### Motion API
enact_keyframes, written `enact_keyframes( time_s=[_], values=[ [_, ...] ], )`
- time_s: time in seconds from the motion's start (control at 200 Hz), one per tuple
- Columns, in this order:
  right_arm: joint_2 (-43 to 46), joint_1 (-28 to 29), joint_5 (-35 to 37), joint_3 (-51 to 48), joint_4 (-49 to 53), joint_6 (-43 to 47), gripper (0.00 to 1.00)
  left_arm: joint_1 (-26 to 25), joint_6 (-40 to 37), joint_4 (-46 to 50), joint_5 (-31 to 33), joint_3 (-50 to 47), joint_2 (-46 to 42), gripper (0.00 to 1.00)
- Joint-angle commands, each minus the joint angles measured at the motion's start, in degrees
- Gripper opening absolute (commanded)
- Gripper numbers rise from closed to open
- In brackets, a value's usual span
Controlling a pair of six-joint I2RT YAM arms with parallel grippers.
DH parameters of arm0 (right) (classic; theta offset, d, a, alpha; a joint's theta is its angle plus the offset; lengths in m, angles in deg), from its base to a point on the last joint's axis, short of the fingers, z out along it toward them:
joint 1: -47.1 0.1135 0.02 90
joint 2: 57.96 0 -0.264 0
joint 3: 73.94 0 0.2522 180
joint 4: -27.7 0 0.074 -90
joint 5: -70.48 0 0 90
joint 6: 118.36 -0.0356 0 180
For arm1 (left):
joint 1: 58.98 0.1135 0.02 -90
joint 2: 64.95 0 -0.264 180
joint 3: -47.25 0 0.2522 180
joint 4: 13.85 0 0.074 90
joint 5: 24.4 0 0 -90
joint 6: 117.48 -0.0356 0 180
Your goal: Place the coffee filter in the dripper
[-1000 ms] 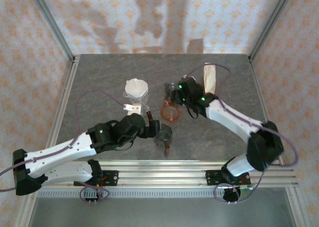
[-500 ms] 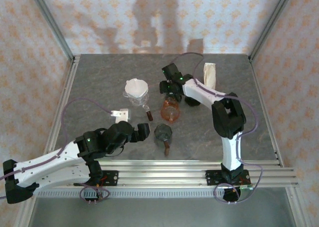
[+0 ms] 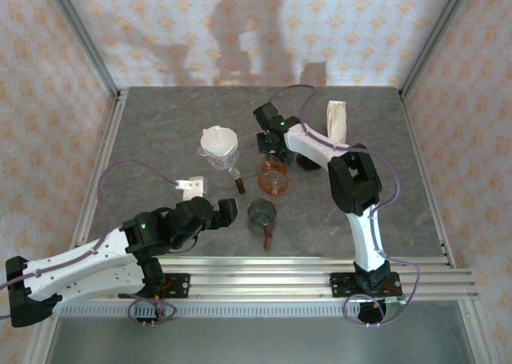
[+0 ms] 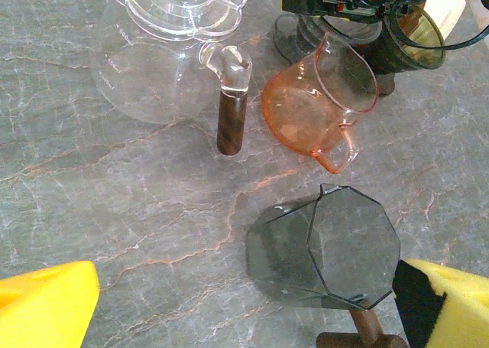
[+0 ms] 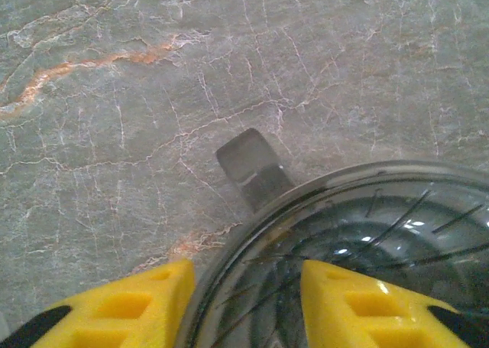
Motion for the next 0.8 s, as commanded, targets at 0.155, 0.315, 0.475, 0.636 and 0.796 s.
enact_keyframes(
  time_s=[0.155, 0.315, 0.475, 0.636, 0.796],
  values=[
    [-0.6, 0.3, 4.2, 3.8, 1.8, 1.0, 0.19, -0.3, 1.0, 1.9, 3.2, -0.6, -0.7, 1.0],
    [0.5, 0.3, 5.6, 4.1, 1.0, 1.1, 0.06, -0.3, 1.0, 2.0, 3.4, -1.1, -1.3, 1.0],
    [3.4, 0.3, 7.5, 3.1, -0.9, 0.9, 0.0, -0.3, 1.0, 2.2, 3.6, -1.4, -1.8, 1.0],
    [8.3, 0.1, 9.4, 1.0, -2.4, 1.1, 0.0, -0.3, 1.2, 2.5, 4.2, -1.7, -2.8, 1.0],
    [14.6, -0.1, 9.9, -1.0, -2.4, 1.4, 0.0, -0.3, 1.6, 2.9, 4.7, -2.1, -4.0, 1.0]
  ],
)
